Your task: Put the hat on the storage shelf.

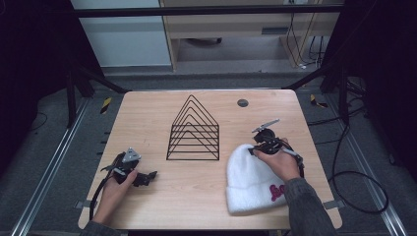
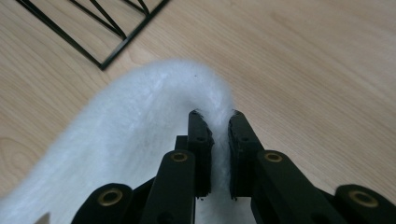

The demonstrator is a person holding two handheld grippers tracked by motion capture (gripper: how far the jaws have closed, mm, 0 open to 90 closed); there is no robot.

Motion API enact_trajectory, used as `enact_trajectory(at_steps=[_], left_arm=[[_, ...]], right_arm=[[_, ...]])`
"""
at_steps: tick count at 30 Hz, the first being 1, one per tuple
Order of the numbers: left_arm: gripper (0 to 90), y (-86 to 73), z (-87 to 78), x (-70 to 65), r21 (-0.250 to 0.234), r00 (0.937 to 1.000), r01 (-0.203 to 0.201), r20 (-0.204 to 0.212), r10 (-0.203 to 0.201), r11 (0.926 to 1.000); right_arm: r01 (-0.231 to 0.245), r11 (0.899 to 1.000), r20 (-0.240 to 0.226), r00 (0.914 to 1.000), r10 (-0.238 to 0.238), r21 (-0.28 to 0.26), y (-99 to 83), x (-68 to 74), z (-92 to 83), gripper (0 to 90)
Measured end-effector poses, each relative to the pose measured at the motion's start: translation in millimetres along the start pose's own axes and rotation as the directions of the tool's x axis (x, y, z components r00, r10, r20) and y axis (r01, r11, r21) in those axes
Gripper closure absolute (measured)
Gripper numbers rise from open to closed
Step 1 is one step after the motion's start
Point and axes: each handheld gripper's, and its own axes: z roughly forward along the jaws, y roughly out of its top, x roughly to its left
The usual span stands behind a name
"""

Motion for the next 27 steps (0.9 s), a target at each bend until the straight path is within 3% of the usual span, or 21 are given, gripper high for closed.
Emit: enact_trajectory(at_steps=[4, 8, 9, 12, 13, 16, 19, 21, 22, 24, 27], left_arm=[[0.0, 0.1, 0.0, 0.1, 0.000, 1.0000, 0.000, 0.000, 0.000, 1.0000], [0.2, 0.5, -0.4, -1.0, -0.008, 0.9999, -0.014, -0.009, 0.014, 0.9999], [3.5, 2.1, -1.9, -2.6, -0.015, 0.9982, -0.028, -0.053, 0.027, 0.9995], [5.3, 5.2, -4.8, -5.3, -0.025, 0.9962, -0.046, -0.075, 0.044, 0.9986], [4.8, 9.5, -8.4, -7.0, -0.041, 0.9975, -0.046, -0.056, 0.044, 0.9981], [4.3, 16.0, -13.3, -11.2, -0.064, 0.9983, -0.045, -0.039, 0.043, 0.9969], [4.3, 33.2, -24.7, -22.0, -0.102, 0.9961, -0.087, -0.022, 0.085, 0.9909], [4.2, 39.9, -28.6, -24.9, -0.103, 0.9944, -0.105, -0.021, 0.103, 0.9892], [4.2, 49.4, -34.5, -28.5, -0.108, 0.9920, -0.125, -0.033, 0.122, 0.9863], [4.2, 56.2, -39.1, -30.5, -0.117, 0.9914, -0.128, -0.040, 0.125, 0.9848], [4.3, 75.1, -55.0, -36.4, -0.165, 0.9929, -0.119, -0.022, 0.117, 0.9791]], right_arm=[[0.019, 0.997, 0.012, 0.9998, -0.019, -0.073, -6.5, 5.2, -18.9, 82.3], [0.023, 0.983, 0.023, 0.9996, -0.019, -0.180, -18.4, 10.6, -43.7, 82.5], [0.018, 0.974, 0.018, 0.9997, -0.014, -0.224, -23.9, 14.1, -54.2, 82.6], [0.024, 0.965, 0.015, 0.9997, -0.021, -0.261, -28.1, 18.0, -63.7, 82.7], [0.039, 0.952, 0.015, 0.9992, -0.036, -0.303, -32.1, 24.6, -76.7, 82.8], [0.062, 0.934, 0.003, 0.9979, -0.065, -0.352, -36.4, 31.2, -92.2, 82.8], [0.056, 0.912, -0.016, 0.9975, -0.069, -0.406, -39.8, 37.2, -106.6, 82.9], [0.056, 0.909, -0.021, 0.9972, -0.071, -0.413, -39.9, 38.9, -109.6, 82.9], [0.075, 0.901, -0.022, 0.9954, -0.093, -0.427, -37.8, 44.5, -117.0, 83.0], [0.081, 0.897, -0.022, 0.9947, -0.101, -0.434, -36.5, 46.2, -119.3, 83.1], [0.108, 0.875, -0.021, 0.9908, -0.134, -0.472, -26.3, 57.5, -135.3, 83.2]])
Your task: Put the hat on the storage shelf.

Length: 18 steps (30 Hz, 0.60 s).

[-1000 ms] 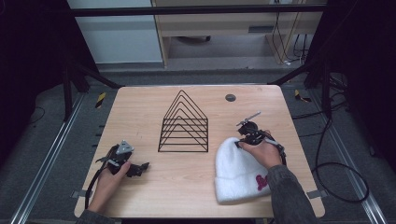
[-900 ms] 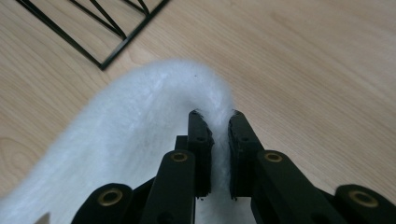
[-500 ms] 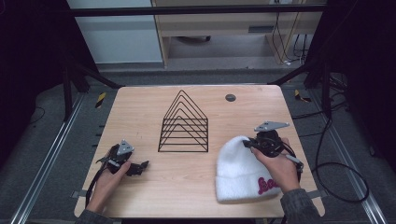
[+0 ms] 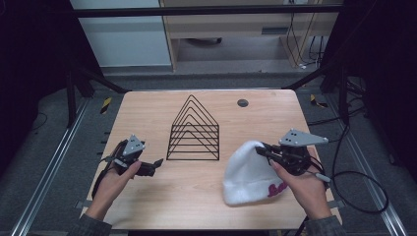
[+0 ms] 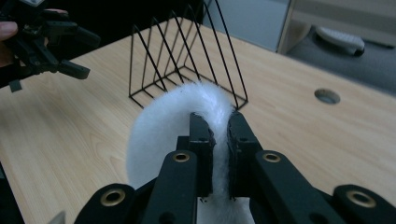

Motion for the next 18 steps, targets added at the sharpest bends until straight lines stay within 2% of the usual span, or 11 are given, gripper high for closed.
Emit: enact_trajectory(at_steps=[2, 4, 9, 12, 14, 15, 16, 18], left_arm=[[4.3, 5.5, -3.6, -1.0, -0.008, 1.0000, 0.000, 0.005, 0.000, 1.0000], [4.0, 20.5, -15.9, -5.3, -0.024, 0.9995, -0.027, 0.016, 0.027, 0.9993], [3.7, 31.4, -26.6, -9.6, -0.035, 0.9975, -0.055, 0.043, 0.057, 0.9978], [2.8, 41.2, -31.1, -9.0, -0.033, 0.9947, -0.076, 0.067, 0.078, 0.9966], [2.8, 41.9, -30.9, -8.5, -0.034, 0.9942, -0.074, 0.075, 0.076, 0.9967], [2.8, 42.9, -30.7, -7.0, -0.030, 0.9927, -0.074, 0.094, 0.076, 0.9968], [3.2, 44.5, -30.9, -5.7, -0.033, 0.9919, -0.067, 0.106, 0.070, 0.9972], [3.6, 46.1, -31.6, -6.1, -0.036, 0.9911, -0.074, 0.108, 0.078, 0.9966]], right_arm=[[0.015, 1.000, 0.003, 0.9999, -0.015, -0.012, 5.3, 2.5, -1.8, 83.3], [0.048, 0.998, 0.007, 0.9988, -0.048, -0.037, 22.4, 9.7, -7.7, 83.3], [0.080, 0.995, 0.019, 0.9967, -0.079, -0.066, 40.3, 15.3, -11.6, 83.4], [0.094, 0.992, 0.037, 0.9951, -0.091, -0.081, 57.2, 13.1, -9.3, 83.5], [0.102, 0.991, 0.050, 0.9939, -0.098, -0.082, 60.3, 12.4, -8.2, 83.5], [0.114, 0.990, 0.064, 0.9920, -0.109, -0.084, 62.2, 11.6, -6.7, 83.5], [0.110, 0.990, 0.090, 0.9906, -0.102, -0.085, 65.6, 7.4, -2.4, 83.5], [0.092, 0.991, 0.090, 0.9925, -0.083, -0.099, 67.8, 4.6, -0.6, 83.5]])
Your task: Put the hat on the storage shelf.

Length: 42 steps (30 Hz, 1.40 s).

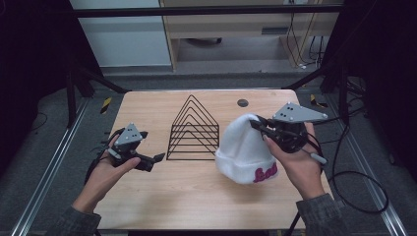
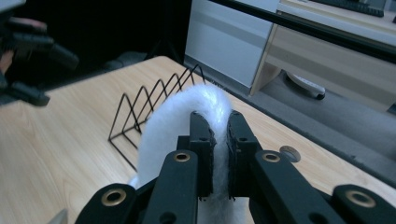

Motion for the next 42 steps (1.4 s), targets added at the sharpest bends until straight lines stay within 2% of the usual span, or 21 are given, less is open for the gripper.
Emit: enact_trajectory(at_steps=[2, 6, 7, 8, 10, 12, 13, 18, 19, 21, 22, 23, 24, 26, 27, 29, 32, 34, 37, 42], left_arm=[[3.3, 8.9, -2.8, -3.3, -0.008, 0.9992, -0.036, 0.017, 0.036, 0.9993], [3.3, 18.9, -2.8, -3.5, -0.003, 0.9985, -0.046, 0.029, 0.046, 0.9989], [3.3, 21.6, -3.4, -3.0, 0.004, 0.9983, -0.049, 0.030, 0.049, 0.9988], [3.3, 23.6, -4.1, -2.3, 0.007, 0.9982, -0.052, 0.030, 0.052, 0.9986], [3.3, 29.6, -5.9, -0.3, -0.001, 0.9984, -0.045, 0.034, 0.045, 0.9990], [3.4, 34.4, -5.8, 0.7, -0.009, 0.9983, -0.046, 0.034, 0.047, 0.9989], [3.7, 37.0, -4.8, 1.4, -0.013, 0.9985, -0.046, 0.028, 0.047, 0.9988], [5.4, 49.0, -0.3, 6.3, -0.031, 0.9993, -0.035, 0.014, 0.035, 0.9989], [5.7, 56.4, -1.9, 8.5, -0.051, 0.9992, -0.033, 0.020, 0.034, 0.9982], [6.3, 60.0, -2.8, 9.9, -0.064, 0.9993, -0.025, 0.027, 0.027, 0.9976], [8.9, 65.5, -4.1, 13.3, -0.091, 0.9990, -0.004, 0.044, 0.008, 0.9958], [10.5, 65.5, -4.1, 13.3, -0.091, 0.9990, -0.004, 0.044, 0.008, 0.9958], [12.6, 70.6, -4.3, 16.7, -0.120, 0.9975, 0.026, 0.069, -0.018, 0.9924], [15.1, 72.4, -3.8, 18.2, -0.128, 0.9961, 0.037, 0.084, -0.026, 0.9911], [15.1, 74.7, -2.4, 19.3, -0.135, 0.9941, 0.055, 0.101, -0.042, 0.9893], [15.6, 78.3, 0.1, 19.7, -0.142, 0.9932, 0.059, 0.108, -0.044, 0.9881], [16.9, 83.0, 5.7, 17.5, -0.141, 0.9923, 0.047, 0.120, -0.030, 0.9888], [17.6, 88.2, 13.6, 14.7, -0.124, 0.9935, 0.020, 0.113, -0.006, 0.9920], [18.2, 91.7, 19.1, 14.7, -0.113, 0.9933, 0.011, 0.116, 0.002, 0.9935], [23.5, 97.9, 30.3, 20.4, -0.099, 0.9939, 0.023, 0.110, -0.012, 0.9948]], right_arm=[[-0.002, 1.000, 0.015, 0.9999, 0.003, -0.008, 5.5, -2.1, 0.8, 83.5], [0.000, 1.000, 0.036, 0.9993, 0.000, -0.021, 18.0, -4.8, 2.5, 83.5], [-0.008, 0.999, 0.045, 0.9990, 0.010, -0.040, 30.2, -5.9, 3.5, 83.5], [-0.008, 0.999, 0.045, 0.9990, 0.010, -0.040, 30.2, -5.9, 3.5, 83.5], [0.002, 0.999, 0.057, 0.9984, 0.001, -0.046, 47.5, -7.7, 7.3, 83.5], [-0.001, 0.999, 0.060, 0.9982, 0.004, -0.052, 51.9, -8.5, 8.4, 83.6], [-0.017, 0.998, 0.072, 0.9971, 0.022, -0.066, 63.5, -10.1, 12.4, 83.5], [-0.013, 0.995, 0.072, 0.9972, 0.021, -0.098, 84.4, -8.9, 22.3, 83.6], [-0.004, 0.993, 0.067, 0.9977, 0.012, -0.118, 96.5, -5.8, 25.4, 83.6], [0.003, 0.992, 0.064, 0.9979, 0.005, -0.127, 101.7, -4.6, 26.2, 83.6], [0.006, 0.988, 0.059, 0.9982, 0.003, -0.152, 111.7, -1.4, 26.7, 83.5], [0.006, 0.988, 0.059, 0.9982, 0.003, -0.152, 111.7, -1.4, 26.7, 83.5], [0.011, 0.986, 0.053, 0.9986, -0.002, -0.166, 120.7, 1.6, 27.7, 83.6], [0.017, 0.986, 0.055, 0.9984, -0.008, -0.167, 123.7, 2.6, 28.3, 83.5], [0.016, 0.985, 0.051, 0.9987, -0.008, -0.171, 127.2, 4.1, 29.5, 83.5], [0.027, 0.985, 0.046, 0.9987, -0.019, -0.173, 133.4, 7.8, 32.7, 83.6], [0.030, 0.985, 0.035, 0.9991, -0.024, -0.172, 138.7, 11.6, 38.5, 83.5], [0.027, 0.984, 0.017, 0.9996, -0.024, -0.178, 143.3, 14.4, 45.1, 83.5], [0.027, 0.984, 0.014, 0.9996, -0.025, -0.177, 146.0, 16.6, 48.9, 83.5], [0.024, 0.984, -0.008, 0.9996, -0.026, -0.174, 149.6, 18.9, 56.4, 83.4]])
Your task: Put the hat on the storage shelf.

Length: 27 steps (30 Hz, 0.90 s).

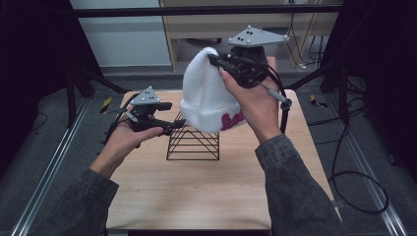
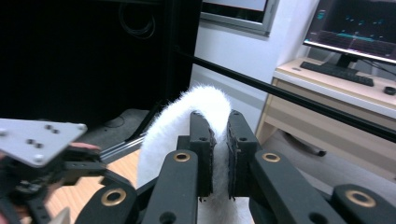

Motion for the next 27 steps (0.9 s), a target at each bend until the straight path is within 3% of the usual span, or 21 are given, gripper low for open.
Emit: enact_trajectory(at_steps=[3, 8, 9, 11, 13, 15, 19, 21, 22, 27], left_arm=[[28.4, 2.2, 6.0, 3.2, -0.005, 0.9986, 0.034, 0.041, -0.034, 0.9994], [32.9, 3.1, 14.5, 4.0, -0.016, 0.9971, 0.051, 0.057, -0.050, 0.9986], [36.7, 3.1, 15.8, 3.7, -0.013, 0.9971, 0.037, 0.067, -0.036, 0.9992], [59.3, 2.9, 17.6, 1.3, 0.001, 0.9972, 0.001, 0.075, -0.002, 1.0000], [70.7, 2.5, 18.0, 1.1, 0.015, 0.9971, -0.004, 0.076, 0.003, 0.9999], [73.4, 3.1, 16.3, 1.7, 0.033, 0.9987, -0.002, 0.050, 0.001, 0.9995], [75.9, 4.9, 8.5, 1.0, 0.020, 0.9999, -0.013, -0.011, 0.013, 0.9997], [76.1, 5.4, 2.7, -0.2, 0.017, 0.9976, -0.030, -0.062, 0.031, 0.9994], [76.0, 5.9, -1.7, -1.9, 0.016, 0.9946, -0.046, -0.092, 0.047, 0.9988], [75.9, 6.6, -9.6, -2.2, 0.007, 0.9911, -0.055, -0.121, 0.055, 0.9985]], right_arm=[[-0.010, 1.000, -0.020, 0.9998, 0.010, -0.004, 0.5, 2.4, 2.1, 83.4], [-0.003, 1.000, -0.040, 0.9992, 0.002, -0.006, 1.4, 6.2, 2.8, 83.4], [-0.001, 1.000, -0.043, 0.9991, 0.001, -0.005, 1.3, 6.7, 2.8, 83.4], [0.014, 1.000, -0.046, 0.9989, -0.014, 0.007, -0.4, 7.4, 4.3, 83.4], [0.020, 1.000, -0.046, 0.9988, -0.019, 0.015, -1.4, 7.5, 5.1, 83.4], [0.030, 0.999, -0.038, 0.9989, -0.028, 0.031, -4.1, 6.3, 6.6, 83.4], [0.027, 0.999, -0.019, 0.9995, -0.026, 0.043, -8.9, -0.7, 7.1, 83.4], [0.026, 0.998, -0.008, 0.9996, -0.025, 0.060, -12.6, -4.2, 8.4, 83.3], [0.002, 0.998, -0.010, 1.0000, -0.002, 0.060, -15.9, -7.8, 9.1, 83.2], [-0.003, 0.998, 0.007, 1.0000, 0.003, 0.061, -19.5, -14.1, 11.8, 83.2]])
